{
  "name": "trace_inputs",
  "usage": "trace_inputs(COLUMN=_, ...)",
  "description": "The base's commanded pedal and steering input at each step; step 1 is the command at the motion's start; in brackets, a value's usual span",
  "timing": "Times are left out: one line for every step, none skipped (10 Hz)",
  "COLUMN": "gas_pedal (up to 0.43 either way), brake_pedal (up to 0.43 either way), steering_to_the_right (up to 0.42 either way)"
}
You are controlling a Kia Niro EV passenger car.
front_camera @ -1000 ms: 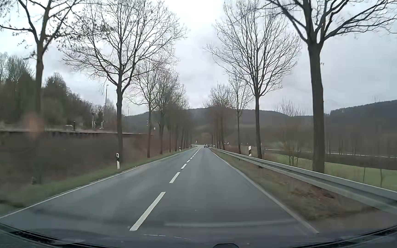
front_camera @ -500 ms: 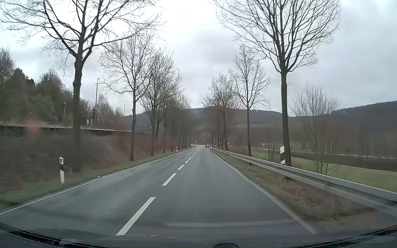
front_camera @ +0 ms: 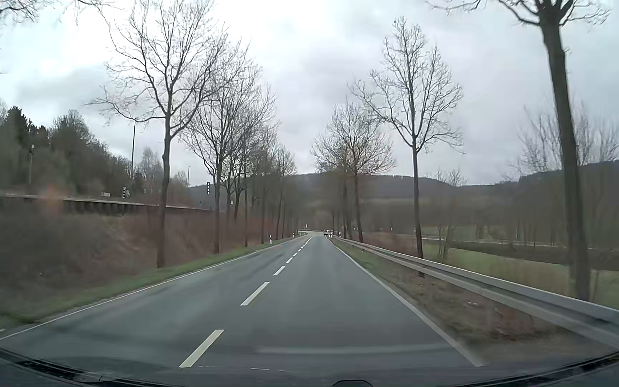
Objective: Follow the waypoints while adhering to traffic rules and regulations
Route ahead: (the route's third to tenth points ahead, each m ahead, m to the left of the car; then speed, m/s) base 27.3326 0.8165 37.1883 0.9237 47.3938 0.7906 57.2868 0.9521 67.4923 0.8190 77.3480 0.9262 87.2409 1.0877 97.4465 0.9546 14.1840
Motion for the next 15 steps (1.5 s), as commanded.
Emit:
trace_inputs(gas_pedal=0.157, brake_pedal=0.000, steering_to_the_right=-0.005)
trace_inputs(gas_pedal=0.157, brake_pedal=0.000, steering_to_the_right=-0.005)
trace_inputs(gas_pedal=0.157, brake_pedal=0.000, steering_to_the_right=-0.004)
trace_inputs(gas_pedal=0.157, brake_pedal=0.000, steering_to_the_right=-0.003)
trace_inputs(gas_pedal=0.157, brake_pedal=0.000, steering_to_the_right=-0.003)
trace_inputs(gas_pedal=0.157, brake_pedal=0.000, steering_to_the_right=-0.003)
trace_inputs(gas_pedal=0.157, brake_pedal=0.000, steering_to_the_right=-0.003)
trace_inputs(gas_pedal=0.157, brake_pedal=0.000, steering_to_the_right=-0.003)
trace_inputs(gas_pedal=0.157, brake_pedal=0.000, steering_to_the_right=-0.004)
trace_inputs(gas_pedal=0.157, brake_pedal=0.000, steering_to_the_right=-0.002)
trace_inputs(gas_pedal=0.157, brake_pedal=0.000, steering_to_the_right=0.001)
trace_inputs(gas_pedal=0.157, brake_pedal=0.000, steering_to_the_right=0.002)
trace_inputs(gas_pedal=0.157, brake_pedal=0.000, steering_to_the_right=0.002)
trace_inputs(gas_pedal=0.157, brake_pedal=0.000, steering_to_the_right=0.002)
trace_inputs(gas_pedal=0.157, brake_pedal=0.000, steering_to_the_right=0.002)
